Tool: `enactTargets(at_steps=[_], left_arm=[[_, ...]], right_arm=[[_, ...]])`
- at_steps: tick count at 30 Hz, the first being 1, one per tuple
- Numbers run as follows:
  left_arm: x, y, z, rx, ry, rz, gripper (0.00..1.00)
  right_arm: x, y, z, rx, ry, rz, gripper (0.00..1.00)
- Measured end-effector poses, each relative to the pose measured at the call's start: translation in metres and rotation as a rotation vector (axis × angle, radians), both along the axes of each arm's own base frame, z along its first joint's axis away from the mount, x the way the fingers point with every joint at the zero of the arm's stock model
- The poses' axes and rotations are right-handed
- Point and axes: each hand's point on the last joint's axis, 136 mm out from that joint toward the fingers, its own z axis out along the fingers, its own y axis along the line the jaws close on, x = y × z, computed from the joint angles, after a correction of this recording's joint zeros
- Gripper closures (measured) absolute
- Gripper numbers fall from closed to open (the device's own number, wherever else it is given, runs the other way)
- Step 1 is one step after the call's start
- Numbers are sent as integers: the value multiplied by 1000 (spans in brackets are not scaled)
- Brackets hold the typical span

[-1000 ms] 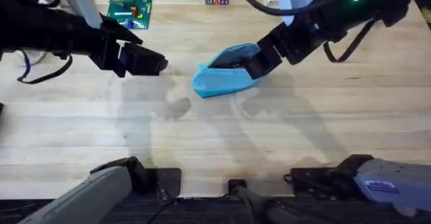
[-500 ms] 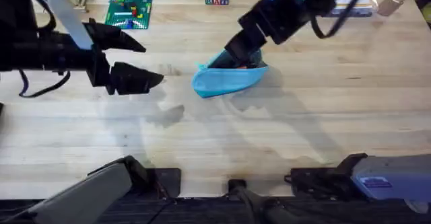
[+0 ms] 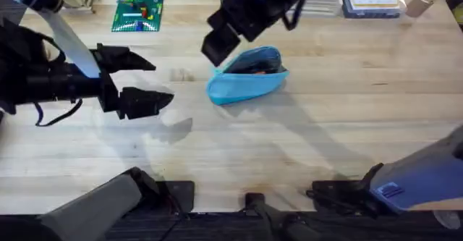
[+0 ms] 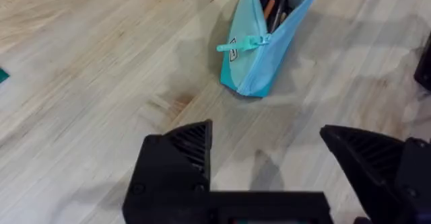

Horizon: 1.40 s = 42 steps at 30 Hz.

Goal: Unzip the bag, pick up the pens from the table one at a time and place them inside, then zip the bag closed.

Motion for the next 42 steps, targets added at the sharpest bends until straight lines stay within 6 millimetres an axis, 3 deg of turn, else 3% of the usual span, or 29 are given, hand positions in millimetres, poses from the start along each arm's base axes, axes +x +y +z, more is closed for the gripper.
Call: enactTargets(at_steps=[12, 19, 36, 42], left_arm=[[-1, 3, -5, -19, -8, 13, 8], [-1, 3, -5, -17, -10, 11, 8], [-1, 3, -5, -17, -10, 11, 8], [-1, 3, -5, -18, -10, 11, 8]], right_arm=[[13, 29, -26, 23, 21, -95, 5], [30, 36, -36, 26, -10, -161, 4], [34, 43, -81, -48, 51, -164, 6], [34, 43, -83, -52, 54, -164, 5]])
